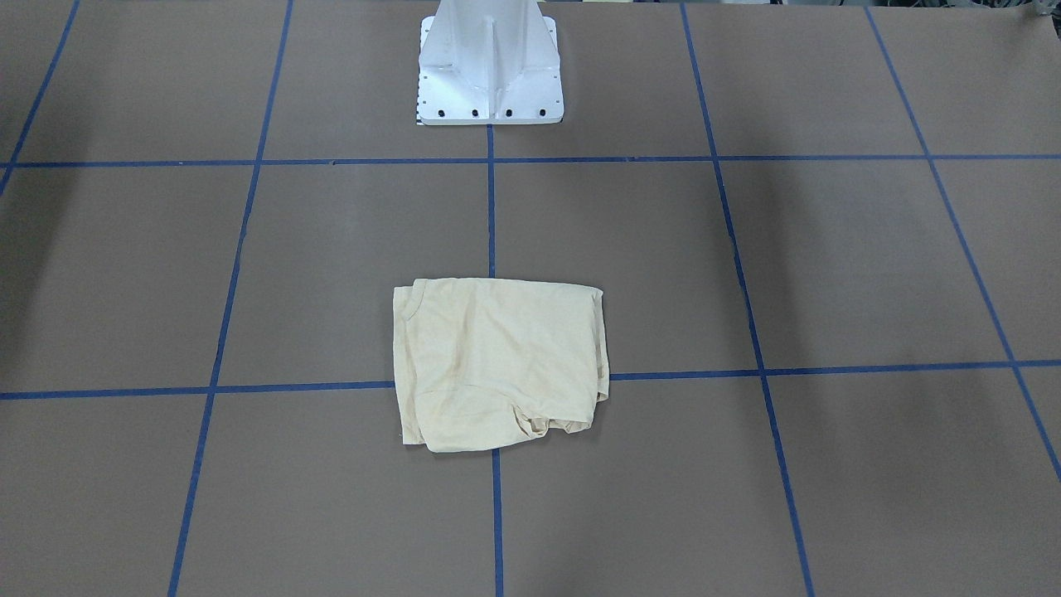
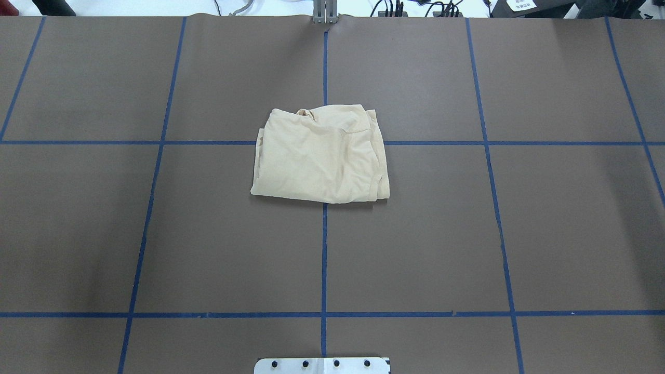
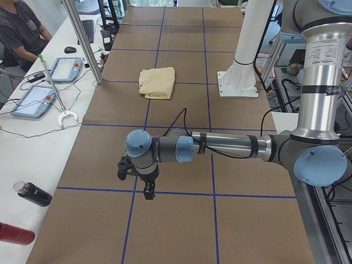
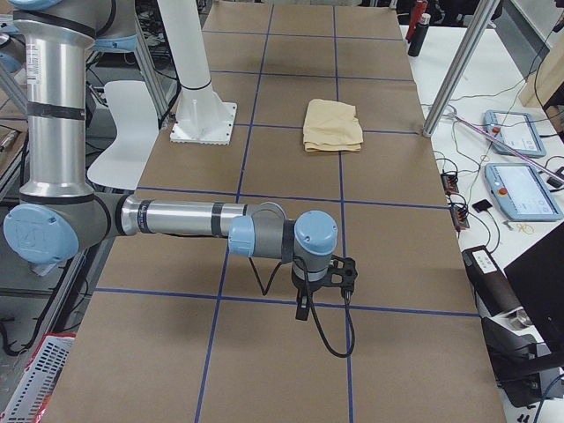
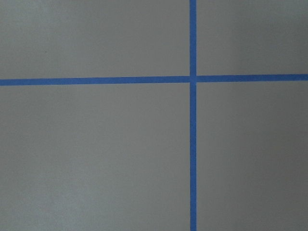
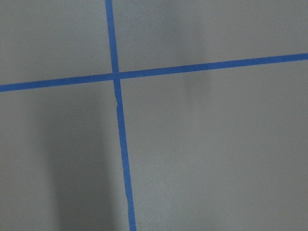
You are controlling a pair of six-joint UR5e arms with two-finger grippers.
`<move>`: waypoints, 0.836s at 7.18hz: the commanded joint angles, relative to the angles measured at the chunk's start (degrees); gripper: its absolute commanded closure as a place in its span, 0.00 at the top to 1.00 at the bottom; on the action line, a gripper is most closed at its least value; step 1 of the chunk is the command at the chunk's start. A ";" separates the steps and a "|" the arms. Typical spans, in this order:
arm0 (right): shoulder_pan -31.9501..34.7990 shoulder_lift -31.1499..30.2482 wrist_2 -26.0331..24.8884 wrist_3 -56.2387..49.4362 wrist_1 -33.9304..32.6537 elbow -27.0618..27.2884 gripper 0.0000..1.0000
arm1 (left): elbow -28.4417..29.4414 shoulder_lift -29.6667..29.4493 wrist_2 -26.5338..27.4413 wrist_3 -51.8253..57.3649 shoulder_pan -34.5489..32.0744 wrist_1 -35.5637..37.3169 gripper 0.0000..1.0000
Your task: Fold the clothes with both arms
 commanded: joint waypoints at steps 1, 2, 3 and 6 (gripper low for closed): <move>0.00 0.00 0.00 0.00 0.00 0.00 1.00 | 0.09 0.00 0.00 0.00 0.04 0.00 1.00; 0.00 0.09 0.00 -0.09 0.00 0.00 1.00 | 0.09 0.00 0.00 0.00 0.04 0.09 1.00; 0.00 0.09 0.00 -0.09 0.00 0.08 1.00 | 0.09 -0.09 0.00 0.00 0.04 0.09 1.00; 0.00 0.09 0.61 -0.09 0.00 0.00 1.00 | 0.17 -0.27 0.00 0.00 0.04 0.18 1.00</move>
